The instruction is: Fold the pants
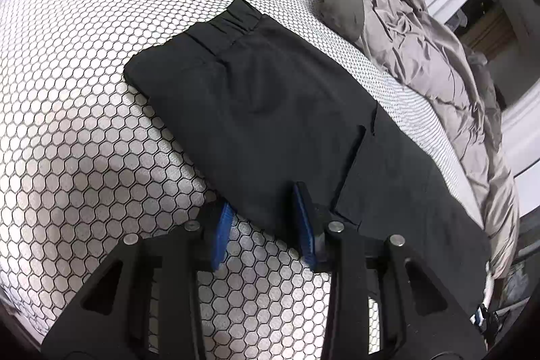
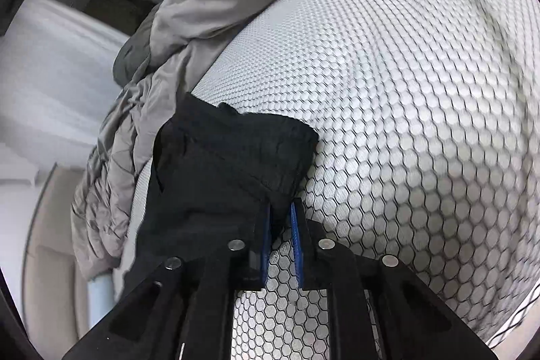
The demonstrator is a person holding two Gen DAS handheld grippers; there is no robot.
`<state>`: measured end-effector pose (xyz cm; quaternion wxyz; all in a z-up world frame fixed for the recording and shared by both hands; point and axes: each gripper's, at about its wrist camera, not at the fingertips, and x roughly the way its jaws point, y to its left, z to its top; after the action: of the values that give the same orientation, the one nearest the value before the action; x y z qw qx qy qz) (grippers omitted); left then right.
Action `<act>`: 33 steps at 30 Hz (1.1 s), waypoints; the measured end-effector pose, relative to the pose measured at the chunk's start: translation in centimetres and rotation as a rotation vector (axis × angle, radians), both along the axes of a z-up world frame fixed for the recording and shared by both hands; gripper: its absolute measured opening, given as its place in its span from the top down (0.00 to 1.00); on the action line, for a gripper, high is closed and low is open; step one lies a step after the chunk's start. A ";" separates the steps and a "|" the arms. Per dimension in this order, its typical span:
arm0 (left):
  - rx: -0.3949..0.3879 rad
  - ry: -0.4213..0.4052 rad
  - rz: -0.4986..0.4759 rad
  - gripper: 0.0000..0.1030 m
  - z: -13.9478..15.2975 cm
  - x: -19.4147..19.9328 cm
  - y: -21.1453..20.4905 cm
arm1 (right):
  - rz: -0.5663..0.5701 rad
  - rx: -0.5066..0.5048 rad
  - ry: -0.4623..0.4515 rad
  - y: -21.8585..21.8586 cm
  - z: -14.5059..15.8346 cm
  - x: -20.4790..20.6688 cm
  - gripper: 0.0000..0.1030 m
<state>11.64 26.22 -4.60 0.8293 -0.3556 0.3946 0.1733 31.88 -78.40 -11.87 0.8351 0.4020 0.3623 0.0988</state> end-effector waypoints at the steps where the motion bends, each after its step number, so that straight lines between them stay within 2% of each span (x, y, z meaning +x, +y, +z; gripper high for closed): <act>1: -0.011 -0.003 0.002 0.70 0.0 -0.1 0.2 | -0.007 0.015 -0.023 -0.3 0.5 -0.4 0.77; 2: -0.022 -0.007 0.004 0.70 -0.1 -0.2 0.3 | -0.019 0.028 -0.052 -0.6 1.0 -0.9 0.67; 3: -0.033 -0.010 0.007 0.70 -0.1 -0.2 0.5 | -0.029 0.033 -0.069 -0.8 1.4 -1.2 0.43; 4: -0.037 -0.011 0.008 0.70 -0.1 -0.2 0.6 | -0.034 0.041 -0.085 -1.0 1.6 -1.4 0.34; 6: -0.036 -0.008 0.010 0.70 -0.2 -0.1 0.6 | -0.006 0.074 -0.078 -1.2 1.0 -1.0 0.33; 9: -0.007 0.001 0.002 0.70 -0.1 0.2 0.2 | 0.007 0.138 -0.015 -0.8 -1.2 0.5 0.34; 11: -0.001 0.004 0.000 0.70 -0.1 0.3 0.1 | -0.022 0.132 -0.026 -0.4 -1.7 1.3 0.56; 12: -0.001 0.003 -0.001 0.70 -0.1 0.3 0.1 | -0.010 0.113 -0.032 0.0 -1.7 1.6 0.80; 13: -0.005 0.001 -0.002 0.70 -0.1 0.3 0.2 | -0.002 0.077 -0.044 0.5 -1.0 1.6 0.89; 14: -0.012 -0.003 -0.002 0.70 -0.1 0.2 0.3 | -0.005 0.042 -0.061 0.9 -0.2 1.2 0.90; 17: -0.022 -0.006 -0.004 0.70 -0.2 0.1 0.6 | 0.027 -0.009 -0.203 1.6 3.9 -2.1 0.92; 19: -0.023 -0.006 -0.003 0.70 -0.2 0.0 0.8 | 0.022 -0.045 -0.230 1.3 4.8 -4.1 0.92; 20: -0.030 -0.008 -0.001 0.70 -0.2 0.0 1.0 | -0.008 -0.105 -0.186 1.1 4.4 -4.5 0.92; 21: -0.040 -0.010 0.000 0.70 -0.2 0.0 1.2 | -0.039 -0.203 -0.096 1.0 3.6 -4.3 0.92; 23: -0.052 -0.013 0.007 0.70 -0.2 -0.2 1.5 | -0.030 -0.362 0.016 1.8 2.4 -3.3 0.92; 25: -0.067 -0.019 0.035 0.70 0.2 -0.7 2.0 | -0.008 -0.415 0.055 2.2 2.0 -3.0 0.90; 26: -0.072 -0.028 0.045 0.70 0.5 -0.9 2.2 | -0.010 -0.407 0.044 2.0 2.3 -3.2 0.89; 28: -0.097 -0.069 0.068 0.69 0.9 -1.5 3.1 | -0.037 -0.341 0.019 1.3 3.0 -3.4 0.78; 31: -0.132 -0.074 0.090 0.69 0.6 -1.8 4.3 | -0.124 -0.266 -0.020 -0.7 3.5 -4.4 0.66; 33: -0.164 -0.074 0.080 0.69 0.0 -1.4 4.6 | -0.153 -0.239 -0.039 -1.7 3.7 -4.6 0.65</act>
<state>10.26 30.83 -4.64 0.8038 -0.4440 0.3620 0.1604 27.25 -80.07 -8.20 0.8890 0.3242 0.3233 -0.0014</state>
